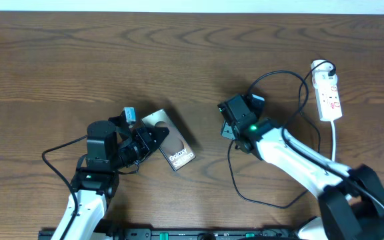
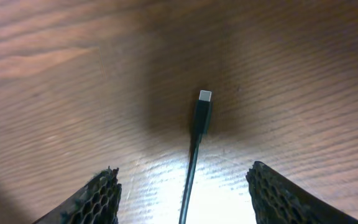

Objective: Plug charger to phone and switch on socket
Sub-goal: 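Move the right gripper to the black cable's USB-C tip and grasp it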

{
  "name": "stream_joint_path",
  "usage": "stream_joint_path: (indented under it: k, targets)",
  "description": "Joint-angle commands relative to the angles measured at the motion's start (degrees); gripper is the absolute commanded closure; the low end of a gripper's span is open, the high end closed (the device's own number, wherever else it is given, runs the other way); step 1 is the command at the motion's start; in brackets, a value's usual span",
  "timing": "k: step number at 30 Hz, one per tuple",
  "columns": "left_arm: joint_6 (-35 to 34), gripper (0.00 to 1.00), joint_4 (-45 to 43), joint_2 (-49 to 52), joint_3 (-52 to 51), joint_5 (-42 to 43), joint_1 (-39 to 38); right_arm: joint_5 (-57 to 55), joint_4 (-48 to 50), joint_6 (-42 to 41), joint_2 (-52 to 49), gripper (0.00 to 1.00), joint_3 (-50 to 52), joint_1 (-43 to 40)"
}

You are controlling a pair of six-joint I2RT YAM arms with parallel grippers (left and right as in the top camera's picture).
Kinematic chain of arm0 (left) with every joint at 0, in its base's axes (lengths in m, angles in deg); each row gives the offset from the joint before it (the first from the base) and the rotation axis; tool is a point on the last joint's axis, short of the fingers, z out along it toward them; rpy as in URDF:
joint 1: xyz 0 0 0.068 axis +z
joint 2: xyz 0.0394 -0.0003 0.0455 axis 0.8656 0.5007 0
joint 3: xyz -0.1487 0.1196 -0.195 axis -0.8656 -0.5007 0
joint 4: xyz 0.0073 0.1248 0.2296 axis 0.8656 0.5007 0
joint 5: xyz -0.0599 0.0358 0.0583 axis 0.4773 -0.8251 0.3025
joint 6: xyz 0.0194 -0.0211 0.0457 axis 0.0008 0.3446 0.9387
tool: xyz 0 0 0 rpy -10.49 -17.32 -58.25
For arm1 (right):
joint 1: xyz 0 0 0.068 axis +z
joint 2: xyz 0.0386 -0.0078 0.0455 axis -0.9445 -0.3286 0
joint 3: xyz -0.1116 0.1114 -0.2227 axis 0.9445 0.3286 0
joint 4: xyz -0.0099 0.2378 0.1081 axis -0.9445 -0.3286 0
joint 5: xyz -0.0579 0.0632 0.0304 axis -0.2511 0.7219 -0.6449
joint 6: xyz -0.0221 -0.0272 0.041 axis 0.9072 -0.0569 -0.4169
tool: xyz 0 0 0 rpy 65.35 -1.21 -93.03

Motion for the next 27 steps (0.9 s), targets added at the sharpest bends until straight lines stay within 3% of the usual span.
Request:
stream_joint_path:
  k: [1,11,13,20,24,27]
  targets:
    - [-0.5,0.93,-0.5,-0.3,0.4,2.3,0.1,-0.7,-0.5,-2.9,-3.2,0.38,-1.1,-0.4]
    - [-0.5,0.93,-0.5,-0.3,0.4,2.6,0.1,0.8,2.1,-3.9,-10.8,0.53,-1.1,-1.1]
    - [-0.5,0.92,-0.5,-0.3,0.4,2.6,0.1,2.9,2.8,-3.9,-12.2,0.60,-1.1,-2.0]
    - [-0.5,0.93,-0.5,-0.3,0.4,3.1,0.1,9.5,2.6,-3.9,-14.9,0.98,-1.1,-3.6]
    - [-0.5,0.93,-0.5,-0.3,0.4,3.1,0.1,9.9,1.6,-3.9,-14.9,0.98,-1.1,-3.5]
    - [-0.5,0.92,-0.5,-0.3,0.4,3.3,0.1,9.9,0.1,-3.9,-14.9,0.74,-1.1,-3.5]
